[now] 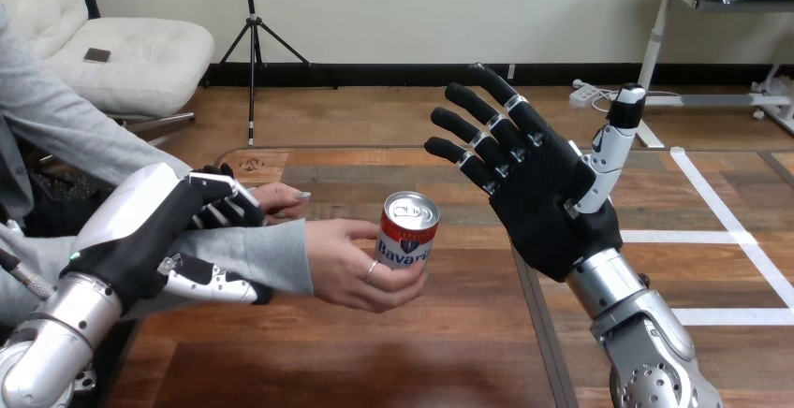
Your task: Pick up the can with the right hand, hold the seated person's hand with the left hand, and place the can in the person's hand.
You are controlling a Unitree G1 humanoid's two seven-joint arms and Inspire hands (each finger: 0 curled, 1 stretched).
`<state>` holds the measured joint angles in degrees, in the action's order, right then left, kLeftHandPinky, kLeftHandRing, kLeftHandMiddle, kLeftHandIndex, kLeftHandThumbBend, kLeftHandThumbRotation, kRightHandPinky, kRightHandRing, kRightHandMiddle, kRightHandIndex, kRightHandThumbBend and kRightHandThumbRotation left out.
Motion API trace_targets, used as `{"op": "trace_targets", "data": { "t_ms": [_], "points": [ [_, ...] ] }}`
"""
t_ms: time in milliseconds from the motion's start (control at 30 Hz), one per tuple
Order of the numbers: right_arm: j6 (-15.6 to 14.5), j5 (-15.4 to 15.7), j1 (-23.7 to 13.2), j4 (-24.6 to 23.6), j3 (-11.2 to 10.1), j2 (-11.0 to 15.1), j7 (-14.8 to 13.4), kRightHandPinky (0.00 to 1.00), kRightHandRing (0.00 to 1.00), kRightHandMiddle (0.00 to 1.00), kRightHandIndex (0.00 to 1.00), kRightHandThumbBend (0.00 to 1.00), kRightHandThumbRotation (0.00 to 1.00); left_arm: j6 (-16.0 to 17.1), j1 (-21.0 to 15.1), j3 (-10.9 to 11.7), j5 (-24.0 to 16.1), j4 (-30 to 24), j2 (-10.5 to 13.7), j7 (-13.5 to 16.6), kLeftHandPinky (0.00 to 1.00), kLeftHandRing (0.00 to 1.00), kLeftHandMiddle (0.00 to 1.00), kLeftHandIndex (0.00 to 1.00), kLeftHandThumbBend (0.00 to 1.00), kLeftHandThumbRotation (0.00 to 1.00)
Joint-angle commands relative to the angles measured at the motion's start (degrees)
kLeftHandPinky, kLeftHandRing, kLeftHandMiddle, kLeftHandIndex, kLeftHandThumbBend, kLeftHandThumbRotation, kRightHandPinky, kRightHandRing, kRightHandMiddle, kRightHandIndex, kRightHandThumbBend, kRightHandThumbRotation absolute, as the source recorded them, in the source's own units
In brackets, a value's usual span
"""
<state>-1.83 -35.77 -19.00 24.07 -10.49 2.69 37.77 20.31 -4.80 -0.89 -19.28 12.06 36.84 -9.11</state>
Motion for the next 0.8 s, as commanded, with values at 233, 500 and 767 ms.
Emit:
{"op": "trace_targets", "data": {
  "t_ms": [233, 500, 767],
  "points": [
    [-1.3, -0.8, -0.9, -3.8, -1.6, 0.4, 0.2, 0.71, 0.78, 0.8, 0.83, 1.0, 1.0, 0.9, -1.4, 1.4, 2.7, -2.5, 0.1, -1.2, 0.78, 0.83, 0.83, 0.82, 0.98, 0.65],
    [-2.2, -1.0, -0.8, -4.0, -2.3, 0.4, 0.7, 0.7, 0.78, 0.8, 0.83, 1.0, 1.0, 0.1, -0.9, 1.7, 3.4, -3.2, 0.5, -2.8, 0.9, 0.86, 0.86, 0.85, 1.0, 0.73],
    [-2.5, -1.0, -1.0, -3.7, -2.8, 0.5, 1.1, 0.69, 0.78, 0.81, 0.83, 1.0, 1.0, -0.9, -0.1, 2.2, 4.2, -4.3, 0.6, -4.0, 0.92, 0.88, 0.89, 0.88, 1.0, 0.77]
  ]
}}
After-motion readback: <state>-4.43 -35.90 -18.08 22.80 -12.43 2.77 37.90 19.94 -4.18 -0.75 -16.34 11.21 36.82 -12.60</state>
